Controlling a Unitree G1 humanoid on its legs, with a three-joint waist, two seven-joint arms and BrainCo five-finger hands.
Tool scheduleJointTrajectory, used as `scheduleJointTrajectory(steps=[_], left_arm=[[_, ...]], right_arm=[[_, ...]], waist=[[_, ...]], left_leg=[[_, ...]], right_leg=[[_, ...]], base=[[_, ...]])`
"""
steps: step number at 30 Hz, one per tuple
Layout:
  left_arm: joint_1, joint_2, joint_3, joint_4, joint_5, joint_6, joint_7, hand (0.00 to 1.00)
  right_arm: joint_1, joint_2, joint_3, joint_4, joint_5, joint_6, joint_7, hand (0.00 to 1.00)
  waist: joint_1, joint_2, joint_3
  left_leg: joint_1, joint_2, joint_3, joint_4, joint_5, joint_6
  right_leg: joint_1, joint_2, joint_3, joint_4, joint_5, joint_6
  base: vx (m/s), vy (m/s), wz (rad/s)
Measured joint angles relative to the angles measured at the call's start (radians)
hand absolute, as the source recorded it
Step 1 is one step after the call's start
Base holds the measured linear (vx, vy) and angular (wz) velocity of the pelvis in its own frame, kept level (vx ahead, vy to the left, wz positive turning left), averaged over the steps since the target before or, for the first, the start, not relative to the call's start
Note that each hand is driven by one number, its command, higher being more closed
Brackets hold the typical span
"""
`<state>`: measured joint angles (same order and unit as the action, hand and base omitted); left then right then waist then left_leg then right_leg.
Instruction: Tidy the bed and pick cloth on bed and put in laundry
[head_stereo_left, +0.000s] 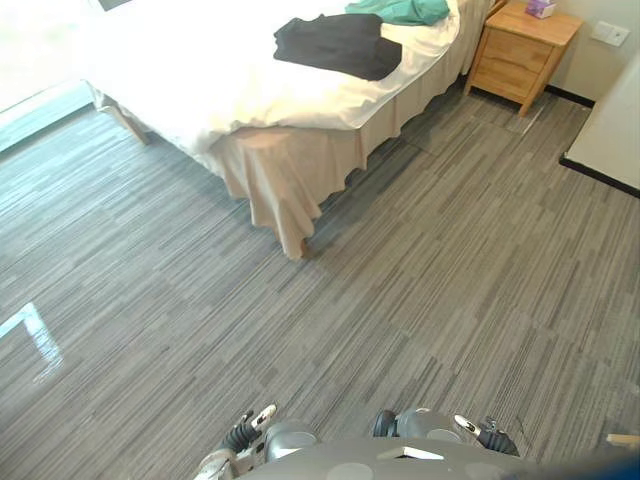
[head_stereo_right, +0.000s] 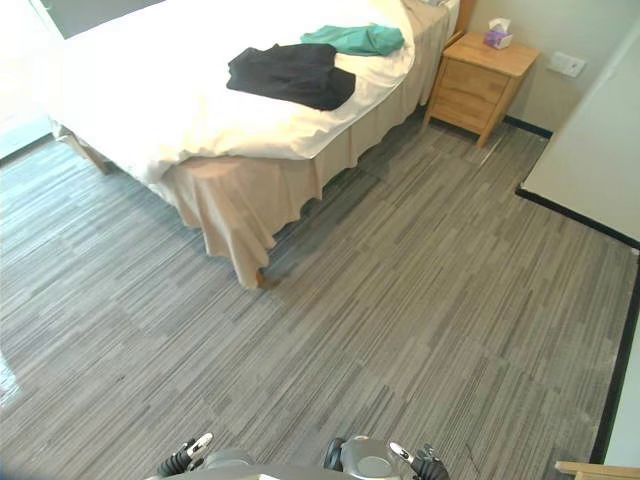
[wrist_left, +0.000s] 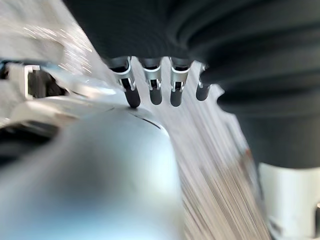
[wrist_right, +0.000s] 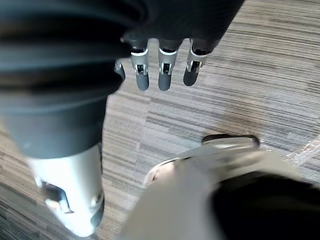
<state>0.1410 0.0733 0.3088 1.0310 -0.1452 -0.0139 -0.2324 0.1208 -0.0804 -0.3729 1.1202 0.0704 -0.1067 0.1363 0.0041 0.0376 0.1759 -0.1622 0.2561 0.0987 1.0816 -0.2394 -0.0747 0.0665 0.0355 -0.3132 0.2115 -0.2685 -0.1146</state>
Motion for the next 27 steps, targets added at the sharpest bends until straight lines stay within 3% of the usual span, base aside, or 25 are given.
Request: scheduleJointTrajectory(steps=[2,4,5,6,7,8,9,11,14,15,16,17,18,19,20,22,23,25,27], left_arm=[[-0.005,-0.01,0.009,-0.02,-0.002,-0.015,-0.029,0.0],[-0.013,-0.01,0.01,-0.034,-0.002,-0.023,-0.035,0.0],[-0.018,-0.017,0.018,-0.035,-0.004,-0.03,-0.039,0.0],[-0.002,-0.046,0.017,-0.034,-0.01,-0.038,-0.046,0.0],[0.001,-0.043,0.035,-0.033,-0.014,-0.043,-0.052,0.0],[-0.008,-0.025,0.063,-0.035,-0.025,-0.052,-0.051,0.0],[-0.014,-0.03,0.076,-0.036,-0.03,-0.057,-0.052,0.0],[-0.029,-0.04,0.092,-0.035,-0.031,-0.061,-0.051,0.0],[-0.027,-0.059,0.086,-0.031,-0.031,-0.056,-0.044,0.0],[-0.021,-0.063,0.083,-0.032,-0.032,-0.058,-0.041,0.0],[-0.015,-0.043,0.071,-0.028,-0.028,-0.064,-0.029,0.0],[-0.008,-0.023,0.05,-0.027,-0.029,-0.069,-0.029,0.0],[-0.001,-0.011,0.012,-0.001,-0.031,-0.067,-0.029,0.0],[0.003,0.026,-0.037,0.016,-0.032,-0.07,-0.026,0.0],[0.003,0.03,-0.054,0.015,-0.032,-0.071,-0.026,0.0],[-0.007,0.029,-0.085,0.014,-0.041,-0.08,-0.03,0.0],[-0.015,0.027,-0.087,0.014,-0.042,-0.079,-0.03,0.0],[-0.03,0.006,-0.092,0.014,-0.071,-0.075,-0.033,0.0],[-0.045,-0.025,-0.087,0.011,-0.071,-0.07,-0.044,0.0]], right_arm=[[-0.012,0.019,-0.011,-0.026,-0.017,-0.008,0.0,0.0],[-0.003,0.036,-0.022,-0.058,-0.017,-0.012,-0.001,0.0],[0.017,0.046,-0.02,-0.096,-0.017,-0.021,-0.001,0.0],[0.044,0.035,-0.01,-0.156,-0.017,-0.038,-0.001,0.0],[0.057,0.036,-0.007,-0.166,-0.017,-0.044,-0.007,0.0],[0.054,0.064,0.025,-0.163,-0.018,-0.055,-0.008,0.0],[0.048,0.07,0.036,-0.166,-0.018,-0.061,-0.008,0.0],[0.017,0.087,0.043,-0.17,-0.018,-0.066,-0.009,0.0],[-0.006,0.127,0.041,-0.166,-0.063,-0.063,-0.011,0.0],[-0.009,0.135,0.025,-0.147,-0.077,-0.061,-0.012,0.0],[-0.005,0.153,-0.001,-0.129,-0.09,-0.062,-0.012,0.0],[-0.006,0.152,-0.016,-0.132,-0.092,-0.07,-0.012,0.0],[-0.014,0.132,-0.051,-0.139,-0.092,-0.083,-0.014,0.0],[-0.009,0.116,-0.084,-0.11,-0.092,-0.077,-0.02,0.0],[0.004,0.107,-0.091,-0.098,-0.092,-0.076,-0.023,0.0],[0.05,0.094,-0.096,-0.079,-0.082,-0.077,-0.036,0.0],[0.056,0.092,-0.101,-0.081,-0.069,-0.078,-0.037,0.0],[0.069,0.094,-0.099,-0.082,-0.035,-0.095,-0.041,0.0],[0.074,0.1,-0.098,-0.084,0.0,-0.107,-0.043,0.0]], waist=[[0.031,-0.018,0.02],[0.048,-0.03,0.03],[0.055,-0.025,0.028],[0.057,0.027,0.012],[0.06,0.022,0.005],[0.05,-0.03,-0.014],[0.055,-0.038,-0.016],[0.074,-0.046,-0.016],[0.104,-0.038,-0.026],[0.111,-0.03,-0.04],[0.097,-0.072,-0.05],[0.092,-0.072,-0.051],[0.069,-0.047,-0.05],[0.045,-0.067,-0.058],[0.038,-0.079,-0.063],[0.032,-0.063,-0.058],[0.029,-0.062,-0.058],[0.008,-0.057,-0.057],[0.0,-0.056,-0.057]], left_leg=[[-0.112,-0.082,0.1,-0.09,-0.083,0.043],[-0.143,-0.105,0.201,-0.221,-0.091,0.072],[-0.165,-0.12,0.296,-0.415,-0.025,0.117],[-0.177,-0.119,0.351,-0.625,0.201,0.182],[-0.161,-0.126,0.389,-0.637,0.159,0.292],[-0.16,-0.188,0.393,-0.659,0.153,0.296],[-0.156,-0.211,0.389,-0.681,0.149,0.288],[-0.144,-0.253,0.391,-0.715,0.145,0.28],[-0.051,-0.275,0.459,-0.774,0.075,0.219],[0.006,-0.294,0.497,-0.813,0.008,0.159],[0.043,-0.289,0.522,-0.734,-0.065,0.182],[0.039,-0.265,0.474,-0.651,-0.08,0.257],[0.083,-0.266,0.37,-0.66,-0.094,0.201],[0.156,-0.323,0.318,-0.745,-0.08,0.19],[0.191,-0.336,0.295,-0.781,-0.069,0.194],[0.297,-0.35,0.218,-0.879,-0.036,0.198],[0.317,-0.349,0.191,-0.898,-0.033,0.194],[0.36,-0.33,0.066,-0.931,-0.033,0.185],[0.37,-0.315,-0.019,-0.92,-0.049,0.156]], right_leg=[[0.106,-0.013,0.022,-0.043,0.007,0.006],[0.145,-0.041,0.021,-0.025,-0.008,0.033],[0.177,-0.056,0.001,0.008,-0.038,0.087],[0.202,-0.029,-0.012,0.041,-0.075,0.145],[0.224,-0.04,-0.01,0.066,-0.117,0.167],[0.223,-0.088,-0.007,0.079,-0.128,0.162],[0.219,-0.097,-0.001,0.074,-0.122,0.153],[0.241,-0.114,-0.003,0.038,-0.079,0.142],[0.279,-0.145,0.004,0.056,0.017,0.155],[0.27,-0.17,0.009,0.148,0.048,0.151],[0.213,-0.245,0.035,0.3,0.088,0.155],[0.164,-0.256,0.059,0.423,0.12,0.166],[0.082,-0.272,0.08,0.639,0.278,0.16],[-0.003,-0.295,0.116,0.811,0.247,0.178],[-0.041,-0.3,0.122,0.864,0.208,0.174],[-0.178,-0.269,0.125,0.886,0.094,0.187],[-0.21,-0.256,0.126,0.86,0.073,0.186],[-0.289,-0.19,0.161,0.649,0.014,0.172],[-0.299,-0.141,0.235,0.436,0.019,0.169]], base=[[0.49,0.01,-0.58],[0.48,0.062,-0.39],[0.56,0.105,-0.18],[0.67,0.171,0.03],[0.66,0.182,0.53],[0.53,0.173,0.57],[0.46,0.155,0.56],[0.35,0.15,0.19],[0.35,0.195,0.12],[0.36,0.11,0.18],[0.31,0.077,0.12],[0.52,-0.076,0.26],[0.51,-0.068,0.64],[0.61,-0.056,0.94],[0.46,0.069,1.2],[0.41,0.07,1.1],[0.4,0.016,1.19],[0.4,-0.058,1.55],[0.39,-0.133,1.5]])
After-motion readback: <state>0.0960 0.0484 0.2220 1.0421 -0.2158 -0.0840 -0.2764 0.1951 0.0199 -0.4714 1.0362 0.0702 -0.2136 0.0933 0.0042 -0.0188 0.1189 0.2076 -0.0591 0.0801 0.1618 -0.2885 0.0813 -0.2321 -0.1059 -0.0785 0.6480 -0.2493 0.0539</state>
